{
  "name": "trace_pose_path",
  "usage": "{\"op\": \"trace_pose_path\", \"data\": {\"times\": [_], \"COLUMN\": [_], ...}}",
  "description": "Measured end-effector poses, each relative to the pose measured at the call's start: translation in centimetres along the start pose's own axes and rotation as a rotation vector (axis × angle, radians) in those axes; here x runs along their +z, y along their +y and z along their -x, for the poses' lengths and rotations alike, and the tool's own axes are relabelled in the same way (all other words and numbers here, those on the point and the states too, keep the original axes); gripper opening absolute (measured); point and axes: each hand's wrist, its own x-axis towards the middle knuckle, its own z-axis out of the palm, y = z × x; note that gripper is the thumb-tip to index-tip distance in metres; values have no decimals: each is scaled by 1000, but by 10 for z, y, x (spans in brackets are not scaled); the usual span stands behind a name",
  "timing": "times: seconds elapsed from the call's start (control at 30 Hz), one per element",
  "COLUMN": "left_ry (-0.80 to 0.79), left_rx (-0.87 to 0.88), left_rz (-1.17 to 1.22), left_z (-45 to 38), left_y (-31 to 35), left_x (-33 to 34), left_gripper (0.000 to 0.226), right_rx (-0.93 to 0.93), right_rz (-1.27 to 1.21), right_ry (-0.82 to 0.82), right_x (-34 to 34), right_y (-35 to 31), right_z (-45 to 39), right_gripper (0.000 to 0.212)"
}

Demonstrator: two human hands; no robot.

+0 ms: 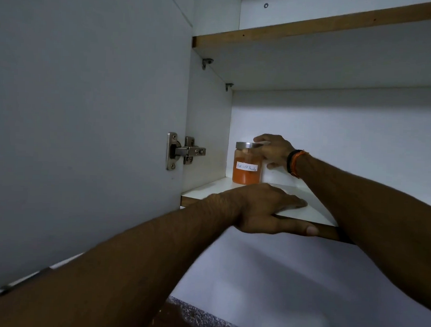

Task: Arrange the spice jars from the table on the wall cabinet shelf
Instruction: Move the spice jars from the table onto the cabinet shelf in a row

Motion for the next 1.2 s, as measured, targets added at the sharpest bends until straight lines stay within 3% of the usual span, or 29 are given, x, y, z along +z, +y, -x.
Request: {"op": "trace_pose_path", "data": {"times": [0.2,0.37,0.67,0.8,0.93,1.03,1.1,1.2], "left_ry": [-16,-39,-41,72,386,495,518,476], "left_rx": [-41,-80,-177,-242,-244,-280,-280,-140], "left_rz": [-24,-16,9,-57,-180,-233,-169,-42], "left_z": [2,6,15,21,37,46,51,64], "left_y": [2,5,12,21,54,89,112,146], "left_x": [-2,-2,1,11,34,64,84,124], "left_gripper": [71,73,73,68,71,72,74,72], "right_rx": [3,-25,-74,-134,-277,-312,-294,-232], "right_rz": [-18,5,245,297,383,451,459,464], "right_ry": [91,154,152,202,351,419,446,399], "right_x": [-19,-35,-71,-78,-78,-71,-65,-52], "right_y": [-2,4,-4,4,21,35,46,72], "right_z": [35,84,198,255,307,338,358,392], "right_gripper": [65,50,41,34,25,20,21,21]}}
